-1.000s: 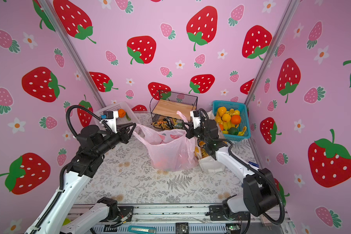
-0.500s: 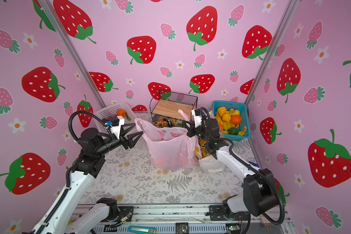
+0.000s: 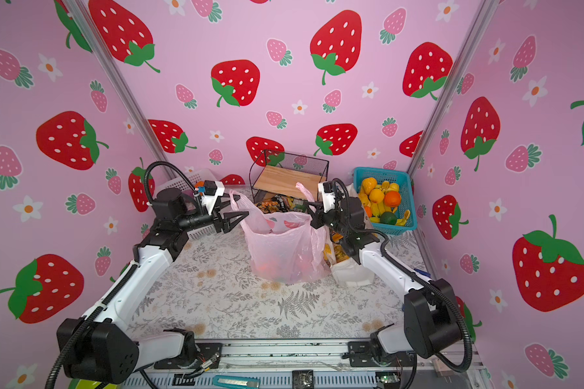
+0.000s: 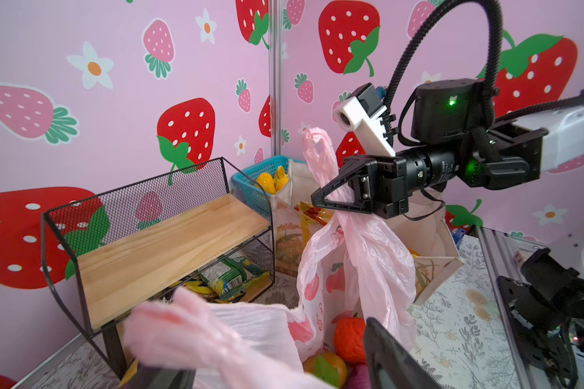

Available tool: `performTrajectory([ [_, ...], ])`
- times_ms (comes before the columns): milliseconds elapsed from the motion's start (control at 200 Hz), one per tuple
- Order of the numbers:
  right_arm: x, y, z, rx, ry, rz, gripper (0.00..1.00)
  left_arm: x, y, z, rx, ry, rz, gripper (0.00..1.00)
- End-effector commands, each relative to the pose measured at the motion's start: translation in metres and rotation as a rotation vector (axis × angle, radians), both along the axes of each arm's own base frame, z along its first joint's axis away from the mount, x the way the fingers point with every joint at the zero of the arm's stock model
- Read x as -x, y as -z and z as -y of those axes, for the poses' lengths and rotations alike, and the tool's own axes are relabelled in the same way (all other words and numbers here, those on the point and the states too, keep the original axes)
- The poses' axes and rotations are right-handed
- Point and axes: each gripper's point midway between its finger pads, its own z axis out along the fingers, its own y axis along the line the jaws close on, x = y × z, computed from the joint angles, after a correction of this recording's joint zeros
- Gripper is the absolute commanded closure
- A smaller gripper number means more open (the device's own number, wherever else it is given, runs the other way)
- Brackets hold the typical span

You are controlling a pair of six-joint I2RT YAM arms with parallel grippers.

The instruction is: Place the mixed food into the grocery bags and tie them

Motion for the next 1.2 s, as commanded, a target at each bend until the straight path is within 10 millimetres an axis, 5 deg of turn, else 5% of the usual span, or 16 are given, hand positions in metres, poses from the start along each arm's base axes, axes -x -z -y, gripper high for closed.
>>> performTrajectory([
  [0, -0.004, -0.012, -0.001, -0.017, -0.009, 0.02, 1.0, -0.003, -0.024, 0.007, 0.011, 0.085, 0.072, 0.22],
  [360, -0.006, -0.012, -0.004, -0.014, -0.014, 0.021, 1.0, -0.039, -0.014, -0.003, -0.016, -0.04, 0.007, 0.23],
  [670, -0.01, -0.009, -0.005, -0.005, -0.016, 0.021, 1.0, -0.014, 0.012, -0.02, -0.055, -0.044, -0.088, 0.22],
  [1191, -0.009, 0.0, -0.007, -0.01, -0.022, -0.002, 1.0, -0.052, -0.008, 0.002, 0.052, 0.115, -0.133, 0.18],
])
